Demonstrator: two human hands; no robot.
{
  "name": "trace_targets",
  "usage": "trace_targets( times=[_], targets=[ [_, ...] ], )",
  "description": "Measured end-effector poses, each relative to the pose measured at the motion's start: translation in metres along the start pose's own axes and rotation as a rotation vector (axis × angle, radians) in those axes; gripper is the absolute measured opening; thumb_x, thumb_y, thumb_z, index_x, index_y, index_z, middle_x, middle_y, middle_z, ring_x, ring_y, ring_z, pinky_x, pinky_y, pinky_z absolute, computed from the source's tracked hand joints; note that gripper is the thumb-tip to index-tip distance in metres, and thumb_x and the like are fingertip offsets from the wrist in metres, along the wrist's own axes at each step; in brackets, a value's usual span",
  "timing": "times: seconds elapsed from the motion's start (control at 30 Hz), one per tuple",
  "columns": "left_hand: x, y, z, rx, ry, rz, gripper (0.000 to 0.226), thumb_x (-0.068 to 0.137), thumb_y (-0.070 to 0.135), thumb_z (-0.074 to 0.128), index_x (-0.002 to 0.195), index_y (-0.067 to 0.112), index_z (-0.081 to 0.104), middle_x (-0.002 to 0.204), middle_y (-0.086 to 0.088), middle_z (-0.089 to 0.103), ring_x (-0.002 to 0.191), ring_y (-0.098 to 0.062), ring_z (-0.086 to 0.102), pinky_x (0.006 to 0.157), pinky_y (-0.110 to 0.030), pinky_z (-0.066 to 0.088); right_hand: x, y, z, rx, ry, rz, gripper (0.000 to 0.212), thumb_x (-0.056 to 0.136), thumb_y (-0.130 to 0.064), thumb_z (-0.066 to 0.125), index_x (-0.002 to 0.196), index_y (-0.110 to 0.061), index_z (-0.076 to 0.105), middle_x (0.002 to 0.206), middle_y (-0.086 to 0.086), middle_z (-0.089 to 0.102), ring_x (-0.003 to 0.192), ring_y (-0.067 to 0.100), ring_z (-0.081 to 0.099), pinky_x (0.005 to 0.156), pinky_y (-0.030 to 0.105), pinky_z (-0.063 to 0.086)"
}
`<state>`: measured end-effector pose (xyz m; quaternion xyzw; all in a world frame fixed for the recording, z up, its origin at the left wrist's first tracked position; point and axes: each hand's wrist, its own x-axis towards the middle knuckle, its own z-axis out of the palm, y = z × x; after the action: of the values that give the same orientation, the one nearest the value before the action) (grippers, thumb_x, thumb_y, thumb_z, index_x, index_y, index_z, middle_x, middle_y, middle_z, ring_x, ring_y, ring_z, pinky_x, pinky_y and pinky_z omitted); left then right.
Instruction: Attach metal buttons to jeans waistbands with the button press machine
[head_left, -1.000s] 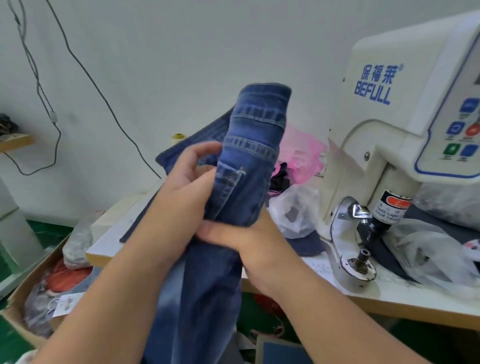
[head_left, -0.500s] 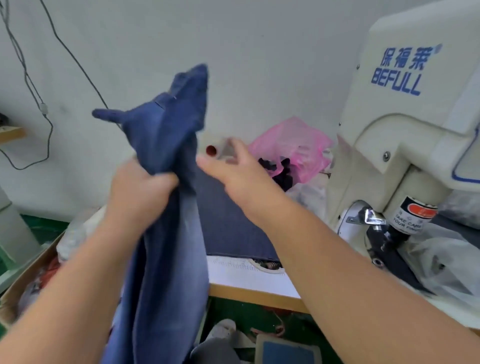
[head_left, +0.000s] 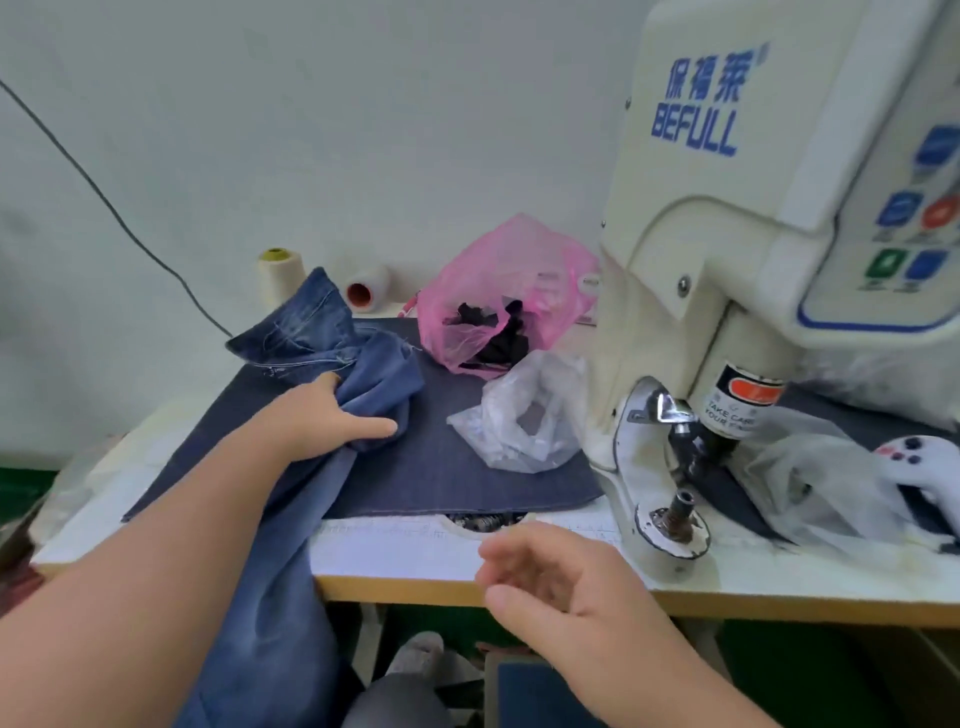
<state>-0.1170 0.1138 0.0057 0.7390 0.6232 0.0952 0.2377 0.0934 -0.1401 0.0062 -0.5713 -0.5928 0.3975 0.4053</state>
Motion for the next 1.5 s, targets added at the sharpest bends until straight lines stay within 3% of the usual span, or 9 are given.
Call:
trace_targets(
  times=[0.17, 0.33, 0.4, 0.5, 0.6, 0.73, 1.03, 1.23, 1.5],
  targets=[
    [-0.018, 0.015, 0.000, 0.066, 0.293, -0.020, 0.101, 0.066, 0.085, 0.057, 0.138, 0.015, 0.044, 0.138, -0.010, 0.053, 0.124, -0.037, 0.051, 0.099, -0.052, 0.044, -0.048, 0.010, -0.045, -0.016, 0.112, 0.068, 0.033, 0.089, -0.017, 0.072, 0.094, -0.050, 0.070, 0.094, -0.011, 0.075, 0.088, 0.006, 0.069, 0.082, 0.020, 0.054],
    [-0.028, 0.061, 0.011, 0.320, 0.635, 0.208, 0.055, 0.088, 0.040, 0.064, 0.125, 0.001, 0.054, 0.123, -0.023, 0.053, 0.111, -0.044, 0.050, 0.089, -0.053, 0.041, -0.061, 0.027, -0.099, -0.084, 0.499, 0.072, 0.024, 0.081, -0.022, 0.072, 0.085, -0.046, 0.074, 0.082, -0.009, 0.074, 0.078, 0.004, 0.069, 0.073, 0.027, 0.053],
    [-0.032, 0.086, 0.022, 0.319, 0.623, 0.437, 0.032, 0.091, 0.024, 0.062, 0.117, 0.005, 0.063, 0.114, -0.019, 0.060, 0.104, -0.041, 0.053, 0.086, -0.051, 0.044, -0.056, 0.042, -0.125, -0.173, 0.734, 0.027, 0.024, 0.087, -0.016, 0.068, 0.080, -0.039, 0.073, 0.079, -0.013, 0.072, 0.076, 0.002, 0.066, 0.071, 0.025, 0.050],
    [-0.035, 0.126, 0.051, 0.343, 0.299, 0.667, 0.027, 0.099, 0.018, 0.046, 0.118, 0.018, 0.066, 0.115, -0.004, 0.062, 0.106, -0.029, 0.055, 0.090, -0.046, 0.046, -0.037, 0.062, -0.163, -0.416, 0.999, -0.031, 0.024, 0.093, -0.012, 0.063, 0.082, -0.034, 0.064, 0.080, -0.015, 0.067, 0.080, -0.001, 0.061, 0.071, 0.022, 0.048],
    [-0.029, 0.155, 0.078, 0.541, 0.112, 0.724, 0.031, 0.099, 0.019, 0.046, 0.127, 0.021, 0.059, 0.120, -0.002, 0.058, 0.106, -0.026, 0.056, 0.087, -0.039, 0.047, -0.015, 0.083, -0.182, -0.724, 0.993, 0.032, 0.009, 0.091, -0.009, 0.061, 0.094, -0.012, 0.069, 0.098, 0.006, 0.065, 0.092, 0.020, 0.055, 0.085, 0.039, 0.045],
    [-0.018, 0.165, 0.094, 0.683, 0.055, 0.557, 0.030, 0.097, 0.019, 0.049, 0.125, 0.022, 0.058, 0.116, -0.001, 0.058, 0.107, -0.028, 0.057, 0.086, -0.035, 0.038, -0.004, 0.114, -0.171, -0.979, 0.913, 0.209, 0.011, 0.087, -0.008, 0.063, 0.088, -0.008, 0.074, 0.100, 0.008, 0.060, 0.098, 0.028, 0.049, 0.087, 0.041, 0.039],
    [-0.011, 0.168, 0.097, 0.858, 0.007, 0.260, 0.044, 0.098, 0.029, 0.050, 0.142, 0.026, 0.047, 0.141, 0.000, 0.052, 0.134, -0.027, 0.045, 0.112, -0.039, 0.028, -0.001, 0.121, -0.173, -1.016, 0.913, 0.357, 0.017, 0.089, -0.019, 0.056, 0.084, -0.016, 0.072, 0.096, -0.001, 0.053, 0.094, 0.019, 0.039, 0.091, 0.041, 0.038],
    [-0.012, 0.174, 0.099, 0.775, -0.013, 0.177, 0.040, 0.099, 0.027, 0.048, 0.138, 0.028, 0.051, 0.132, 0.002, 0.057, 0.124, -0.027, 0.054, 0.096, -0.037, 0.043, 0.001, 0.123, -0.175, -1.034, 0.885, 0.397, 0.024, 0.092, -0.036, 0.053, 0.084, -0.022, 0.072, 0.099, -0.003, 0.051, 0.094, 0.017, 0.036, 0.089, 0.037, 0.035],
    [-0.016, 0.183, 0.103, 0.800, -0.019, 0.142, 0.034, 0.101, 0.017, 0.041, 0.131, 0.013, 0.055, 0.138, -0.008, 0.055, 0.129, -0.031, 0.050, 0.105, -0.040, 0.043, 0.001, 0.124, -0.176, -1.007, 0.899, 0.406, 0.023, 0.092, -0.035, 0.054, 0.084, -0.022, 0.071, 0.101, -0.001, 0.054, 0.098, 0.020, 0.040, 0.092, 0.038, 0.036]
  ],
)
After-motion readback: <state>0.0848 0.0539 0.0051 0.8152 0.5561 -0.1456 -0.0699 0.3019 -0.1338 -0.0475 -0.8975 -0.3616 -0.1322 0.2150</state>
